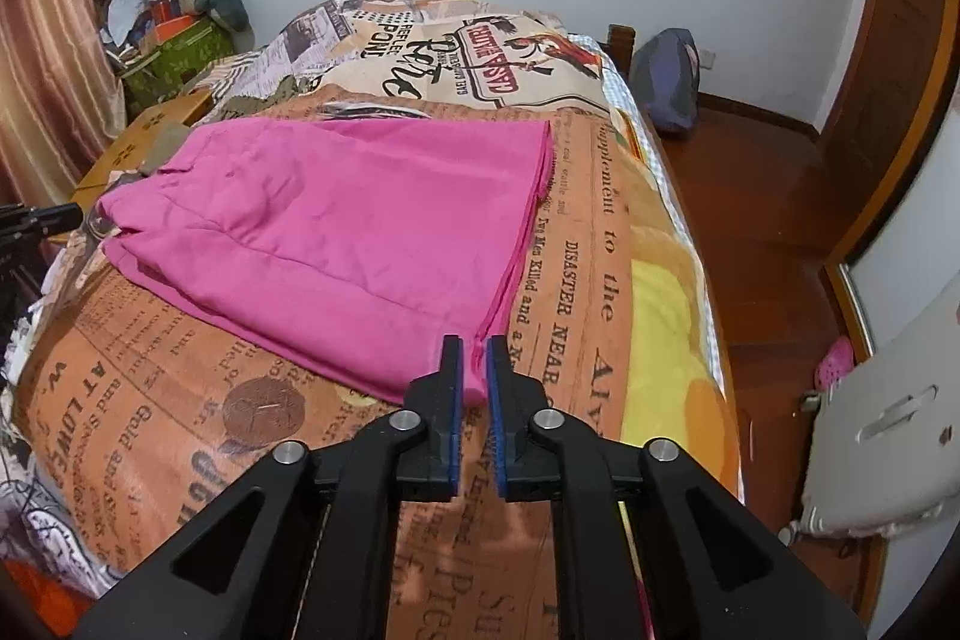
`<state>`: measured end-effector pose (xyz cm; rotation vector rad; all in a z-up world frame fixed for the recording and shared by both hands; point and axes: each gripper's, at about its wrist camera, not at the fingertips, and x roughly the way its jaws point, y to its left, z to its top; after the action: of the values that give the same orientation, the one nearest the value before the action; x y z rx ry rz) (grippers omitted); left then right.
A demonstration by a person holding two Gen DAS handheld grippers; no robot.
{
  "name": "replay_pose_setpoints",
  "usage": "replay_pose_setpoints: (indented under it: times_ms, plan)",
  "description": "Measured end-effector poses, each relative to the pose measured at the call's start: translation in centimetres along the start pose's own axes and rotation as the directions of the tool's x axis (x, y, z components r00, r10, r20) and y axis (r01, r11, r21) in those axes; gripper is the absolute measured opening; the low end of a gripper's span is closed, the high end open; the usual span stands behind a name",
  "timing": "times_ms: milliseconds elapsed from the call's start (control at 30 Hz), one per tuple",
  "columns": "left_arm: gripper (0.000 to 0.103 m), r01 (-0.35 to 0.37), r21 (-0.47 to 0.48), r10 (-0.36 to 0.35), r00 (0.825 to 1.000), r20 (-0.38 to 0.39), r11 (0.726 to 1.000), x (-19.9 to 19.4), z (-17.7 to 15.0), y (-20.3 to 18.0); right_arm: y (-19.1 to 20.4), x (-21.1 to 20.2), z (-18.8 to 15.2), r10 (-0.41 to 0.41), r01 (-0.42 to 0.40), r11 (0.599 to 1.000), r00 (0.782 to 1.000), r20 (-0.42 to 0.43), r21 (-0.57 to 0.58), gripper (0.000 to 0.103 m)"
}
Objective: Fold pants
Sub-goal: 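Open both grippers and release the folded pink pants onto the bed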
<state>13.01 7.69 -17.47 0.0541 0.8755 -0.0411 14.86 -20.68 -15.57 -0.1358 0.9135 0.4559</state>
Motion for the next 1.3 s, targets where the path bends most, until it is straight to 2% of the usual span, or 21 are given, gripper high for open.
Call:
replay_pose_setpoints:
  times_ms: [67,133,267,367,533,633,733,900,1000,1133,1300]
  plan:
    - [0.003,0.007,0.002,-0.007,1.0,0.026,1.0,-0.9,0.8,-0.2,0.1,-0.8,0.2,0.003,-0.003,1.0,1.0,0.019,-0.006,0.018]
    - [0.003,0.021,0.014,-0.021,0.999,0.035,1.0,-1.0,1.8,-0.9,0.7,-1.2,0.8,0.002,-0.001,1.0,0.999,0.034,-0.026,0.02]
    - [0.003,0.053,0.015,-0.054,0.998,0.027,0.998,0.1,3.2,-2.0,2.4,-0.5,2.2,0.072,-0.07,0.997,0.996,0.046,-0.041,0.024]
    - [0.003,0.089,0.003,-0.089,0.996,-0.01,0.996,2.1,3.8,-3.0,4.1,1.6,2.6,0.136,-0.135,0.99,0.99,0.028,-0.027,0.033]
    - [0.003,0.112,-0.013,-0.113,0.989,-0.093,0.994,5.4,2.8,-3.8,5.8,5.3,2.0,0.212,-0.211,0.977,0.976,-0.049,0.027,0.033]
    - [0.003,0.114,-0.023,-0.116,0.985,-0.131,0.993,6.3,1.6,-3.7,6.1,6.8,0.8,0.205,-0.203,0.979,0.973,-0.105,0.023,0.033]
    - [0.003,0.121,-0.022,-0.123,0.982,-0.146,0.992,6.5,0.2,-3.4,5.4,6.6,-0.3,0.205,-0.204,0.979,0.973,-0.106,0.024,0.033]
    - [0.003,0.126,-0.022,-0.128,0.985,-0.117,0.992,6.0,-1.0,-3.2,2.9,6.5,-1.3,0.196,-0.186,0.978,0.972,-0.125,0.091,0.033]
    - [0.003,0.125,-0.035,-0.129,0.984,-0.12,0.992,5.8,-0.9,-3.1,1.9,6.2,-1.7,0.185,-0.169,0.978,0.974,-0.134,0.12,0.033]
    - [0.003,0.136,-0.041,-0.141,0.981,-0.134,0.99,5.0,0.1,-2.7,1.1,5.1,-1.6,0.135,-0.122,0.988,0.982,-0.135,0.1,0.033]
    - [0.009,0.107,-0.063,-0.112,0.99,-0.081,0.992,3.3,2.1,-1.1,-0.4,3.8,0.0,0.125,-0.114,0.987,0.989,-0.085,0.116,0.033]
